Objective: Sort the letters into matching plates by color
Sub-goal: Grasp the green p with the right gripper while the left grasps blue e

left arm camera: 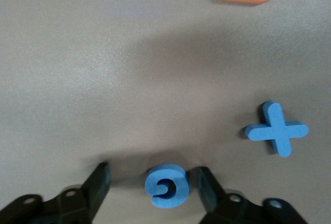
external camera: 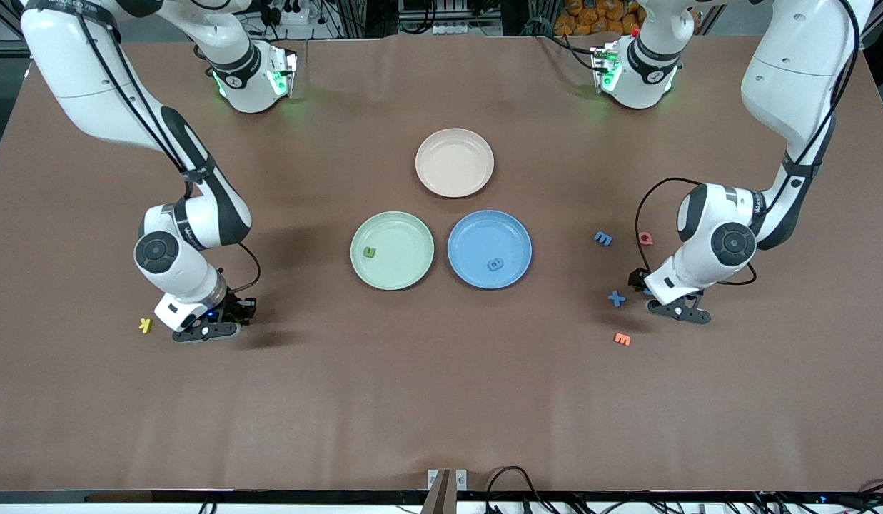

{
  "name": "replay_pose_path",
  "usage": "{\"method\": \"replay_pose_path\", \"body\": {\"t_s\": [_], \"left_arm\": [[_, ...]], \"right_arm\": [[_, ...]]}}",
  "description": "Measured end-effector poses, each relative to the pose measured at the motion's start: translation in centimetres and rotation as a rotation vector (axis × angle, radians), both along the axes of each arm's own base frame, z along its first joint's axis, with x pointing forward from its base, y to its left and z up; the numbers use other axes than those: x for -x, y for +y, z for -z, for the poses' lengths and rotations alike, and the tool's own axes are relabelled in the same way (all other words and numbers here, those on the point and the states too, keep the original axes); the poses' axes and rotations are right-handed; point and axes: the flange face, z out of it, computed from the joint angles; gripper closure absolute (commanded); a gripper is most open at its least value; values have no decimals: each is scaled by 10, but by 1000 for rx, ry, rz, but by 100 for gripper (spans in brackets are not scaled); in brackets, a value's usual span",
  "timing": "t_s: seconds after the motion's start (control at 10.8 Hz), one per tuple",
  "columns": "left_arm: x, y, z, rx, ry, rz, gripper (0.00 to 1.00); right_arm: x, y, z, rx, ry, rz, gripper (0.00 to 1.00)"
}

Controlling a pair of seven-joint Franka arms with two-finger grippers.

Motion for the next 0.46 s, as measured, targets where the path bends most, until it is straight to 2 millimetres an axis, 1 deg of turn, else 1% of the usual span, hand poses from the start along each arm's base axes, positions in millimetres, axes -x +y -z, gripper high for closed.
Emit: {"method": "replay_pose_path", "body": {"t_s": [0.37, 0.46], "left_arm": [[-2, 4, -11, -5, -7, -6, 100], [-1, 4, -9, -6, -3, -6, 100]], "right_arm": [[0, 1, -2, -5, -2, -1, 84], [0, 5, -5, -7, 2, 1, 84]]}}
